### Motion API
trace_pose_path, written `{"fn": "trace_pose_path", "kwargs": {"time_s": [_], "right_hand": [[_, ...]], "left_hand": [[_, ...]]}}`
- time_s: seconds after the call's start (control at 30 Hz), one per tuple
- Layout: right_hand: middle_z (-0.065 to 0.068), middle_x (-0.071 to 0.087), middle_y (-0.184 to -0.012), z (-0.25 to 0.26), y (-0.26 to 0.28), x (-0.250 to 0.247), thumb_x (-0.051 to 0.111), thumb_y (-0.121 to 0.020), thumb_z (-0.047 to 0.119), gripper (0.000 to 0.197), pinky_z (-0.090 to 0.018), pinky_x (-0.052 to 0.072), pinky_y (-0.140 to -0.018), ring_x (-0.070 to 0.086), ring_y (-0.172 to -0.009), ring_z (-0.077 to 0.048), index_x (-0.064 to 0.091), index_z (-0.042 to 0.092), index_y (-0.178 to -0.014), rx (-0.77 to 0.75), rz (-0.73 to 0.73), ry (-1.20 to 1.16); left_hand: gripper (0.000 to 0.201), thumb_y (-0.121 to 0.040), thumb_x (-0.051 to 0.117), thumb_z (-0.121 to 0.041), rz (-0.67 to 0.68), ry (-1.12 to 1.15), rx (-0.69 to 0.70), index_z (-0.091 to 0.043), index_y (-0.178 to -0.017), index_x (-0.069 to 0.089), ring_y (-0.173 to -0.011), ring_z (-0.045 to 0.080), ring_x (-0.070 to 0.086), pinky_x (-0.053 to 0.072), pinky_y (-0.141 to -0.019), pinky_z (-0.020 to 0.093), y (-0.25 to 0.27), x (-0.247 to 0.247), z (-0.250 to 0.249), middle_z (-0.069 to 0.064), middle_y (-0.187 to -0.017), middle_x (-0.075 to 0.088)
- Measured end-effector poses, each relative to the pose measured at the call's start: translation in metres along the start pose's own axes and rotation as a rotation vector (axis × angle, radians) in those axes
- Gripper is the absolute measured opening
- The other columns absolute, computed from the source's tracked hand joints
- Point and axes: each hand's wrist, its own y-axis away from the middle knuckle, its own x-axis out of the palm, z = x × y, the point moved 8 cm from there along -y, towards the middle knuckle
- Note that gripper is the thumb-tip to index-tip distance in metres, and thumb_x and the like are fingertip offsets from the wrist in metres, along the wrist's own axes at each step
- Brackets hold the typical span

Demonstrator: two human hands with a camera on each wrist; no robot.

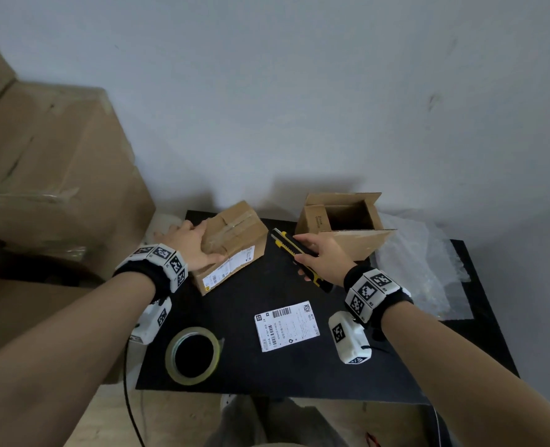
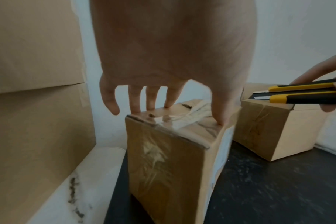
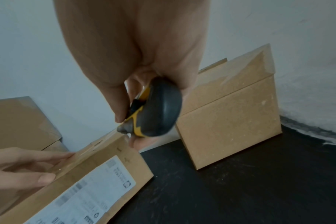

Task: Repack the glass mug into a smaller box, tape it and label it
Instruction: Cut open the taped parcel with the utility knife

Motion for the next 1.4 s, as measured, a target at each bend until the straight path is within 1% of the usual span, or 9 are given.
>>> {"fn": "trace_pose_path", "kwargs": {"time_s": [0.17,0.33,0.47,0.53,0.63,0.77,0.97,1.2,1.4], "right_hand": [[-0.010,0.062,-0.110,-0.007,0.001,0.003,0.056,-0.093,0.011,0.050,-0.028,0.059,-0.067,0.065,-0.080,-0.016,0.041,0.018,-0.140,-0.020,0.034,-0.012],[-0.008,0.062,-0.106,-0.011,0.000,-0.001,0.055,-0.093,0.010,0.049,-0.024,0.057,-0.061,0.063,-0.074,-0.012,0.041,0.016,-0.139,-0.059,0.059,-0.008],[-0.008,0.061,-0.106,-0.015,0.000,-0.006,0.055,-0.093,0.010,0.049,-0.022,0.056,-0.059,0.063,-0.074,-0.011,0.040,0.017,-0.140,-0.074,0.084,-0.008],[-0.008,0.061,-0.107,-0.017,0.000,-0.008,0.055,-0.093,0.010,0.049,-0.021,0.055,-0.057,0.062,-0.073,-0.011,0.040,0.017,-0.139,-0.078,0.098,-0.012],[-0.011,0.061,-0.112,-0.021,0.000,-0.010,0.055,-0.093,0.010,0.049,-0.023,0.056,-0.060,0.063,-0.075,-0.013,0.041,0.018,-0.139,-0.078,0.098,-0.015],[-0.008,0.062,-0.104,-0.030,0.003,-0.013,0.056,-0.093,0.011,0.049,-0.028,0.058,-0.063,0.064,-0.077,-0.014,0.041,0.020,-0.139,-0.038,0.063,-0.061],[-0.009,0.063,-0.107,-0.041,0.012,-0.013,0.055,-0.093,0.013,0.051,-0.029,0.059,-0.066,0.065,-0.079,-0.015,0.039,0.022,-0.141,0.037,0.010,-0.091],[-0.003,0.062,-0.102,-0.049,0.025,-0.017,0.056,-0.093,0.014,0.051,-0.030,0.059,-0.068,0.066,-0.077,-0.014,0.040,0.024,-0.140,0.107,-0.067,-0.111],[-0.005,0.064,-0.104,-0.049,0.030,-0.021,0.055,-0.094,0.016,0.051,-0.028,0.059,-0.067,0.067,-0.080,-0.015,0.039,0.026,-0.141,0.133,-0.095,-0.108]], "left_hand": [[0.082,-0.087,0.035,-0.067,0.007,-0.009,-0.096,-0.018,-0.149,0.013,-0.130,0.033,0.036,0.027,-0.105,0.053,0.017,0.007,-0.014,0.013,-0.144,0.033],[0.055,-0.098,0.030,-0.045,0.009,0.091,-0.021,-0.009,-0.139,0.035,-0.109,0.027,0.053,0.044,-0.092,0.042,0.031,0.016,-0.038,0.012,-0.124,0.048],[0.038,-0.097,0.035,-0.026,-0.041,0.050,0.017,-0.008,-0.131,0.041,-0.101,0.029,0.055,0.045,-0.082,0.039,0.041,0.016,-0.047,0.012,-0.113,0.050],[0.050,-0.091,0.046,-0.015,-0.096,-0.070,0.053,-0.015,-0.139,0.030,-0.104,0.029,0.052,0.044,-0.081,0.038,0.045,0.010,-0.051,0.011,-0.119,0.045],[0.090,-0.083,0.058,-0.003,-0.109,-0.303,0.233,-0.035,-0.148,0.005,-0.128,0.029,0.036,0.038,-0.100,0.040,0.048,0.006,-0.067,0.012,-0.148,0.019],[0.096,-0.086,0.057,-0.006,-0.054,-0.579,0.466,-0.045,-0.146,-0.007,-0.144,0.027,0.008,0.017,-0.115,0.045,0.043,0.007,-0.088,0.009,-0.158,-0.008],[0.084,-0.089,0.056,-0.011,0.033,-0.656,0.615,-0.037,-0.148,0.002,-0.146,0.021,0.001,0.007,-0.117,0.048,0.033,0.006,-0.112,-0.002,-0.159,-0.008],[0.078,-0.090,0.053,-0.008,0.038,-0.655,0.740,-0.034,-0.149,0.010,-0.137,0.021,0.026,0.036,-0.106,0.039,0.024,0.000,-0.139,-0.002,-0.159,0.005],[0.083,-0.082,0.065,-0.014,-0.003,-0.690,0.700,-0.028,-0.147,0.016,-0.136,0.020,0.027,0.031,-0.107,0.038,0.015,-0.008,-0.137,-0.001,-0.153,0.022]]}}
